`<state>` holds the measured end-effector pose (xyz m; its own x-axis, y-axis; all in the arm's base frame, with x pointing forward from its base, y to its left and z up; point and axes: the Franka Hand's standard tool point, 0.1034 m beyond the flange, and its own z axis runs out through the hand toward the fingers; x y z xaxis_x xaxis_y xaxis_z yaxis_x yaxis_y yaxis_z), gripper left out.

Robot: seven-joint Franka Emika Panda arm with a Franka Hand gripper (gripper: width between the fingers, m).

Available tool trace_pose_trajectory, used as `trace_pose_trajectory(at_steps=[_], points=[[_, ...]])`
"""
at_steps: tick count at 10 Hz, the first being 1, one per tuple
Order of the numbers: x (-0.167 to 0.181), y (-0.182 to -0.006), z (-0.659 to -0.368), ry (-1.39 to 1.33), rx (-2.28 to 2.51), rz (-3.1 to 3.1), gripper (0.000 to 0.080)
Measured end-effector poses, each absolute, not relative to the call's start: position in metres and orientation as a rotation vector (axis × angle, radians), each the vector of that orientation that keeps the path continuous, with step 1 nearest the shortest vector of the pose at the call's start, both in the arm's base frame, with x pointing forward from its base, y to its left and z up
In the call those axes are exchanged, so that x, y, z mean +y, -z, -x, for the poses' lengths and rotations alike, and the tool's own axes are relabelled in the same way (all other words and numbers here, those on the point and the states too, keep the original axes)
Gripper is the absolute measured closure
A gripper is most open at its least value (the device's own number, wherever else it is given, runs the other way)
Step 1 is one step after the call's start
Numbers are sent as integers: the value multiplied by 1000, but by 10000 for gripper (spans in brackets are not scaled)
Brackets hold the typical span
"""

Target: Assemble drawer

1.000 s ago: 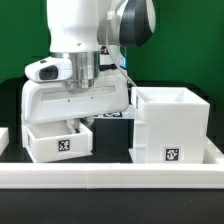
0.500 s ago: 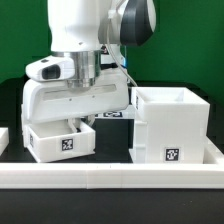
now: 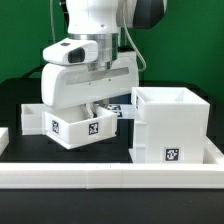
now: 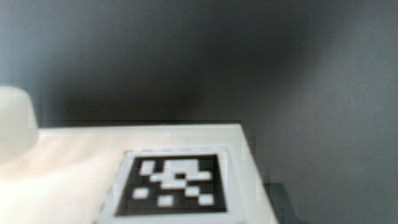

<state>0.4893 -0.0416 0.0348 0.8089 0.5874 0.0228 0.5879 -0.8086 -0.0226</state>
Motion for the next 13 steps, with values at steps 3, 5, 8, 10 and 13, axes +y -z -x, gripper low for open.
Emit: trace_pose_trajectory(at_steps=[3, 5, 8, 10, 13], points=[[-43, -32, -489, 15, -1259, 2855, 758], [-40, -31, -493, 6, -1516, 2741, 758], [-42, -28, -495, -16, -1832, 2557, 758], [-44, -27, -495, -24, -1964, 2460, 758], [-43, -27, -510, -20, -2004, 2434, 758]])
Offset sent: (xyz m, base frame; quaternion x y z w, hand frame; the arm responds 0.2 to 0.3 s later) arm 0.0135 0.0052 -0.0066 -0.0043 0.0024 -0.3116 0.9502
